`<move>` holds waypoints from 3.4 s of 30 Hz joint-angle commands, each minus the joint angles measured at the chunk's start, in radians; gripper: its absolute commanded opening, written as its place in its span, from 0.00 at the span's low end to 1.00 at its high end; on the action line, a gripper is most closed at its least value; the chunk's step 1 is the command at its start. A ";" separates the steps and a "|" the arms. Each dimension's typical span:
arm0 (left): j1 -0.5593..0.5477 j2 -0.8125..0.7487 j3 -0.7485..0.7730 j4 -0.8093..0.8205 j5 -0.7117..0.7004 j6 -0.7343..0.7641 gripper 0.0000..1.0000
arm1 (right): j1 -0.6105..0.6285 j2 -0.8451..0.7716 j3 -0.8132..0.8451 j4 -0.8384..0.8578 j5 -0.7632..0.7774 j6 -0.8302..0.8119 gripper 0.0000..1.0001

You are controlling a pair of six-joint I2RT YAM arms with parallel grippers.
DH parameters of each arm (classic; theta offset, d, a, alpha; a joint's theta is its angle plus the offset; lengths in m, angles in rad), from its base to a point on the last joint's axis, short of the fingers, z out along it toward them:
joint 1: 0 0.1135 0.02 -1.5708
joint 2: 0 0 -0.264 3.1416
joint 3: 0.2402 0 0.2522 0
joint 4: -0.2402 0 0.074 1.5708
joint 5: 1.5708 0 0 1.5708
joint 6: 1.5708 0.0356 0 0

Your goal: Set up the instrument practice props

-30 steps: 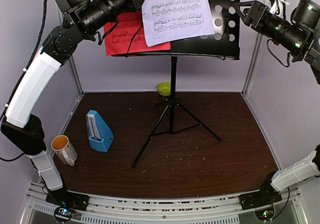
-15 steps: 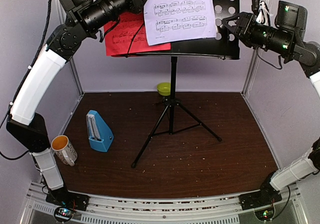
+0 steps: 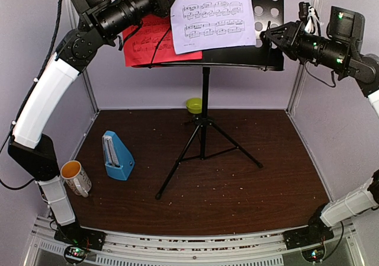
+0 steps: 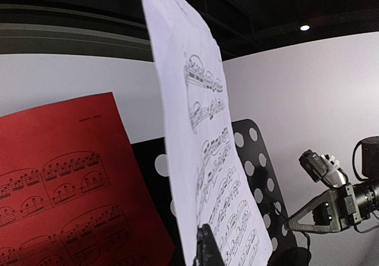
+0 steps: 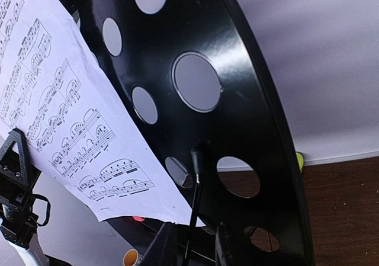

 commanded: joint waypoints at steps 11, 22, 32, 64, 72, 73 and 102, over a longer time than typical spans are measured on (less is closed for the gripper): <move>0.001 0.015 0.022 0.054 0.001 0.038 0.00 | -0.012 -0.029 -0.047 0.110 -0.098 -0.074 0.00; 0.002 0.088 0.087 0.083 0.110 0.061 0.00 | -0.011 -0.112 -0.217 0.324 -0.173 -0.185 0.00; 0.002 0.140 0.113 0.142 0.188 0.068 0.00 | -0.010 -0.133 -0.289 0.410 -0.237 -0.206 0.00; 0.002 0.191 0.112 0.166 0.260 0.035 0.07 | -0.011 -0.177 -0.363 0.476 -0.270 -0.246 0.00; 0.002 0.187 0.112 0.167 0.253 0.030 0.29 | -0.012 -0.183 -0.370 0.476 -0.265 -0.249 0.00; 0.002 0.187 0.112 0.167 0.253 0.029 0.32 | -0.011 -0.185 -0.372 0.477 -0.266 -0.249 0.00; 0.001 0.201 0.079 0.241 0.246 0.024 0.00 | -0.011 -0.193 -0.387 0.491 -0.274 -0.243 0.00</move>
